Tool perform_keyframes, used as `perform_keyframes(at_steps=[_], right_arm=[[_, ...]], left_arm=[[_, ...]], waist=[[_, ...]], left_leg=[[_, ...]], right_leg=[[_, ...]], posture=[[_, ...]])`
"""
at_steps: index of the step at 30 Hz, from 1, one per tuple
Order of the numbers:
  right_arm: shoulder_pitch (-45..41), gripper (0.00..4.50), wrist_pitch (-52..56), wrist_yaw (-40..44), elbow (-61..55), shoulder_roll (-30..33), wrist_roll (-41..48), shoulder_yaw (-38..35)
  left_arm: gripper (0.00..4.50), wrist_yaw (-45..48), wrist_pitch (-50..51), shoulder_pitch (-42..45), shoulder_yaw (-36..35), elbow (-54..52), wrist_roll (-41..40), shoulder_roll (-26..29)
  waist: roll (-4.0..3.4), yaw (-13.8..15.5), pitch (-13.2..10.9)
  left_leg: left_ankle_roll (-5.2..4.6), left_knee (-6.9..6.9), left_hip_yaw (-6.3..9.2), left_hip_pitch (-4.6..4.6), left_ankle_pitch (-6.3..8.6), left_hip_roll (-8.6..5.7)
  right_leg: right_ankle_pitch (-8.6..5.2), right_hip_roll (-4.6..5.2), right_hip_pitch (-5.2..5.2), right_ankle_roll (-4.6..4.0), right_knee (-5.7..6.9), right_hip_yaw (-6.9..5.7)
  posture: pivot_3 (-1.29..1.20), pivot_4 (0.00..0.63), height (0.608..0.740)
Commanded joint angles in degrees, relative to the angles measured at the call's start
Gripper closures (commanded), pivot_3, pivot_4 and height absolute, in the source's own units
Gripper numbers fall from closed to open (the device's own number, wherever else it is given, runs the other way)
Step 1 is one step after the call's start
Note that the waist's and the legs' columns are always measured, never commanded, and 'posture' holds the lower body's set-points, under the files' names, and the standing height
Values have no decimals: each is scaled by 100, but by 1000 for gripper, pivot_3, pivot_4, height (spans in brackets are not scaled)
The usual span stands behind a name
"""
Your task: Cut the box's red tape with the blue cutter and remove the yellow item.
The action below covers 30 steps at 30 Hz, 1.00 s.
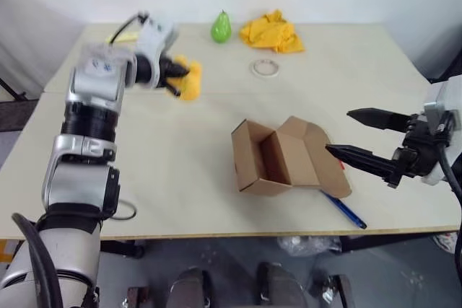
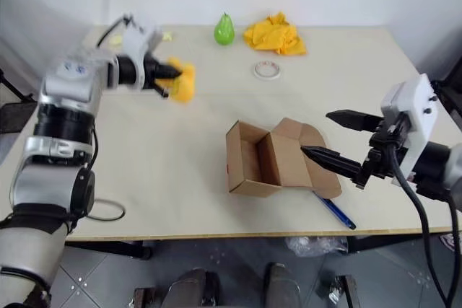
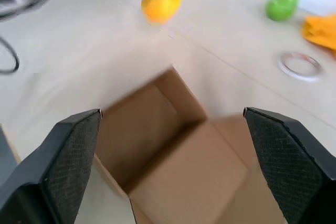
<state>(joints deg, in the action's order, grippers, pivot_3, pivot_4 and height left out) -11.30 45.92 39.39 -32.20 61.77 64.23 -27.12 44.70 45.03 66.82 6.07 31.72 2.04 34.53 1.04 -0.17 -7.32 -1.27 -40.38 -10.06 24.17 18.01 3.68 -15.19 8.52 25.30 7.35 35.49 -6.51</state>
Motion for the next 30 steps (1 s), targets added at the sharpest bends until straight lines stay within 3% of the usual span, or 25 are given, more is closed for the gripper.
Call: perform_keyframes(at_steps=[1, 6, 11, 17, 21, 25, 27, 30], right_arm=[[-520, 0, -389, 588, 448, -22, -384, 452], [-1011, 0, -532, 997, 940, -102, -798, 877], [-1410, 0, -595, 1265, 1284, -231, -1134, 1188], [-1676, 0, -588, 1453, 1498, -355, -1400, 1344], [-1420, 0, -587, 1504, 1457, -328, -1552, 1180], [-130, 0, -1023, 2103, 1408, -195, -1980, 593], [378, 0, -1294, 2394, 1499, -108, -2249, 431], [1409, 0, -2082, 3002, 2135, -220, -2788, 102]], left_arm=[[4474, -123, 857, -657, 39, -1054, 159, 461], [4474, -259, 1649, -1316, -118, -2056, 121, 980], [3003, -296, 2057, -1489, -279, -2538, -63, 1266], [1259, 14, 2632, -1316, -931, -3299, -912, 1296], [50, 396, 1169, -2028, -1447, -4212, -1576, 984], [19, 930, -976, -3688, -2124, -4672, -2195, 209], [19, 996, -1374, -4169, -2120, -4706, -2222, 180], [19, 1447, -2018, -5141, -1961, -4384, -2226, 249]], waist=[[17, -50, 29], [57, -43, 54], [66, -46, 112], [73, -78, 130], [57, -92, 175], [33, -77, 253], [32, -81, 255], [30, -118, 309]], left_leg=[[1, 12, -5, 0, -3, 1], [-4, 6, -3, -1, -18, 3], [0, 5, -2, -3, -18, 5], [8, 4, -2, -7, -22, 7], [10, 4, -1, -10, -23, 7], [17, 15, -1, -27, -18, 7], [24, 42, -4, -102, -10, 7], [17, 32, -10, -101, -18, 9]], right_leg=[[-1, -1, -4, 0, -20, -1], [-1, 0, -16, -3, -24, -2], [-3, 1, -14, -8, -15, -3], [-6, 1, -12, -13, 1, -2], [-6, 1, -11, -13, 5, -1], [-6, 2, -20, -13, 3, -2], [-8, -2, -90, -14, -6, -6], [-15, -3, -95, -29, -35, -2]], posture=[[0, 0, 740], [0, 0, 740], [0, 0, 740], [0, 0, 740], [0, 0, 740], [0, 0, 740], [0, 0, 740], [0, 0, 740]])
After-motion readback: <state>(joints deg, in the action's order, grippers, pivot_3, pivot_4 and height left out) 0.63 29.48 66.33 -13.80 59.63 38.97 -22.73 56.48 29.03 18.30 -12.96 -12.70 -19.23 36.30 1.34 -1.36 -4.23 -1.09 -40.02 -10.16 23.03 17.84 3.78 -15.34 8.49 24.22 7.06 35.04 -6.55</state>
